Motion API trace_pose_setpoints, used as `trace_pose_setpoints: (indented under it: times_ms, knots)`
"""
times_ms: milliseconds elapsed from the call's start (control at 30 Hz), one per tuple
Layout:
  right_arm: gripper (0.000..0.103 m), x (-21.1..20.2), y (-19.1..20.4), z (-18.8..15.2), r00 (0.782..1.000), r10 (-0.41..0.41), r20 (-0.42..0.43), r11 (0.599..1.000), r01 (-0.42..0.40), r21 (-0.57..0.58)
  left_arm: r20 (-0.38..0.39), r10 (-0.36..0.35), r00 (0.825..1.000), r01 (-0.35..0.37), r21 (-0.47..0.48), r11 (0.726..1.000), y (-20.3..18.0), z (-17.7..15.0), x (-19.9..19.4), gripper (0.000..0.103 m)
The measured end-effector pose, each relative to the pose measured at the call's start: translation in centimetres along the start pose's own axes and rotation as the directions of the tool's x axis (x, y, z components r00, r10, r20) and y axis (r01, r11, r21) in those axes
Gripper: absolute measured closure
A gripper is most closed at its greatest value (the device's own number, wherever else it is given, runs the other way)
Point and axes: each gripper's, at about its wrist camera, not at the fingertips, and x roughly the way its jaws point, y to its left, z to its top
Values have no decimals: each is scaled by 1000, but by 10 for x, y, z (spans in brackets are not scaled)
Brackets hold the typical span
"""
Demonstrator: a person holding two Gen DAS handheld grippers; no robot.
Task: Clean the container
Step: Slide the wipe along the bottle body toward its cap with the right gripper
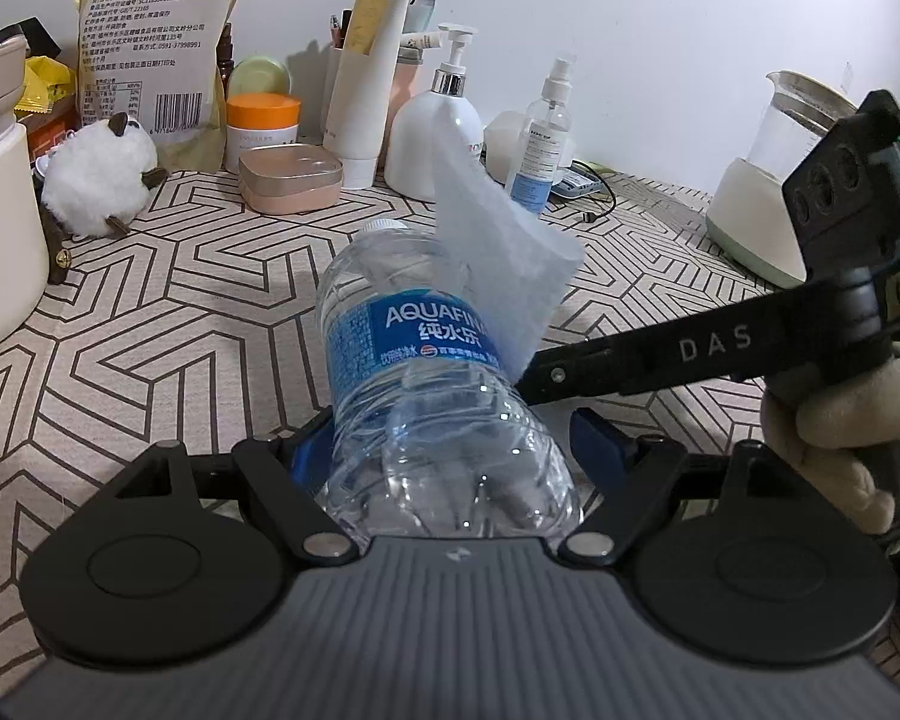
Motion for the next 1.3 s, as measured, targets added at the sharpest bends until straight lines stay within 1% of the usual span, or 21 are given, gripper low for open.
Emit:
trace_pose_setpoints:
  times_ms: [100,200,333,467,533,567,600,633,667,700,767,867,900,933,967,1000,1100,1133,1233,1300]
  knots:
    - [92,-2,-2,0,1000,26,4,999,-26,27,-1,3,1000,-3,3,1000,2,-2,-4,22]
    - [92,-4,-3,-1,999,40,4,998,-40,38,-3,3,1000,-3,4,1000,-2,0,-1,22]
    - [94,-11,3,1,999,37,17,999,-37,24,-4,4,1000,-4,3,1000,-6,0,0,22]
    - [94,-17,2,4,997,64,37,997,-65,36,0,10,1000,-10,2,1000,-11,2,4,23]
    - [94,-21,2,5,993,105,49,993,-108,47,4,12,1000,-12,0,1000,-13,3,5,25]
    - [94,-22,2,6,989,140,54,988,-143,55,7,10,1000,-10,0,1000,-13,4,4,26]
    - [92,-24,2,7,983,176,59,982,-179,62,8,10,1000,-10,1,1000,-14,4,5,26]
    - [88,-25,2,5,973,223,62,971,-227,77,11,10,1000,-10,3,1000,-15,5,5,27]
    - [88,-26,2,5,964,258,61,961,-262,84,17,6,1000,-6,6,1000,-15,5,4,27]
    - [88,-26,3,5,958,279,64,955,-284,90,23,4,1000,-4,14,1000,-16,5,3,30]
    - [88,-27,4,5,951,302,70,946,-308,98,32,3,999,-5,42,999,-21,5,2,30]
    - [86,-30,0,6,950,301,82,942,-309,130,35,2,999,-5,64,998,-24,5,2,30]
    - [84,-31,-1,6,951,297,86,941,-307,139,36,0,999,-2,63,998,-24,5,1,30]
    - [76,-31,-2,7,951,294,91,941,-305,149,36,-1,999,-1,63,998,-24,5,1,30]
    - [72,-32,-2,7,956,277,97,946,-290,149,36,-3,999,0,65,998,-25,5,1,30]
    - [64,-34,-1,8,964,247,103,957,-259,134,37,-4,999,1,68,998,-25,5,1,30]
    - [63,-33,-3,7,985,141,103,984,-150,93,39,-3,999,0,77,997,-26,5,1,30]
    - [60,-33,-4,7,989,106,104,990,-115,86,40,-5,999,1,80,997,-27,5,0,30]
    - [58,-31,-16,7,985,127,114,979,-143,143,40,-5,999,2,84,996,-27,5,0,30]
    - [58,-31,-15,7,985,120,123,980,-137,143,40,-6,999,3,85,996,-28,5,0,30]
